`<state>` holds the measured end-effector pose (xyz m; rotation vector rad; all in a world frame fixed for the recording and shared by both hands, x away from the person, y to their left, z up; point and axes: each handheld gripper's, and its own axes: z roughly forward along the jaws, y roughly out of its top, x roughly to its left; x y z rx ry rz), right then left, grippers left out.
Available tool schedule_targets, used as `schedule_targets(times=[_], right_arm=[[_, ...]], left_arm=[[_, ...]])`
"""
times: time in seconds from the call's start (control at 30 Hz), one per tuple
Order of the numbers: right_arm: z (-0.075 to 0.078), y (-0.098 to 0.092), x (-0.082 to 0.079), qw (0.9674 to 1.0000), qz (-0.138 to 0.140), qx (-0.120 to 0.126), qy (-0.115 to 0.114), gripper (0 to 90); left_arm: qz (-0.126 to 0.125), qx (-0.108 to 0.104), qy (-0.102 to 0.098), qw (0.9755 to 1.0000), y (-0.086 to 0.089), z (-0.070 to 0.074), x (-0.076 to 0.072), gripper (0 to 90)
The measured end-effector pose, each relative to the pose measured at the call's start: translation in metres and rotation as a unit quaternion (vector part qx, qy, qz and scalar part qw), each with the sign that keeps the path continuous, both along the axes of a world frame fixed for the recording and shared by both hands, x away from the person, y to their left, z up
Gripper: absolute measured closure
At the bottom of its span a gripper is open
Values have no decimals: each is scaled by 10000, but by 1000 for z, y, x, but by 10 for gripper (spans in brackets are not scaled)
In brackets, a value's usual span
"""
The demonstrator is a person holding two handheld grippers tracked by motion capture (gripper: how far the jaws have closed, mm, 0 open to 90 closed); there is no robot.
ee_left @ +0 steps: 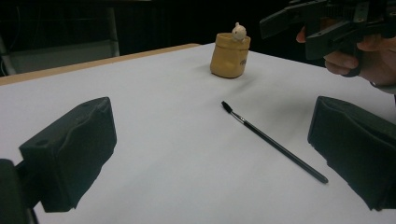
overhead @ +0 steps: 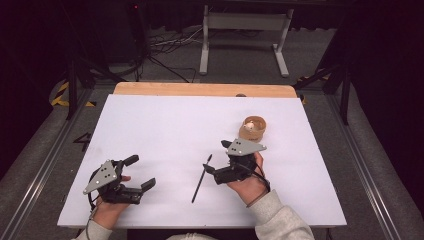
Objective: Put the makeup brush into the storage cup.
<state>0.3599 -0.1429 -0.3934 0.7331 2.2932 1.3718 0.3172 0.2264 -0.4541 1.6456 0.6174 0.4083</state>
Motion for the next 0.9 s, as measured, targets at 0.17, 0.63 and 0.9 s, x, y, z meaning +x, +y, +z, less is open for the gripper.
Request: schedule_targets(times=[0.17,0.63,0.9], right_arm=[[6,8,5,9991,-35,-273,307,62],[12,26,33,9727,-75,-1032,2078,31],[14,37,38,9622,-105,-1647,2165,33]], left_arm=[[-3,0,27,10000,-1,0,0,20],[-1,-13,34,10000,-1,0,0,20],[-5,-5,27,10000,-1,0,0,21]])
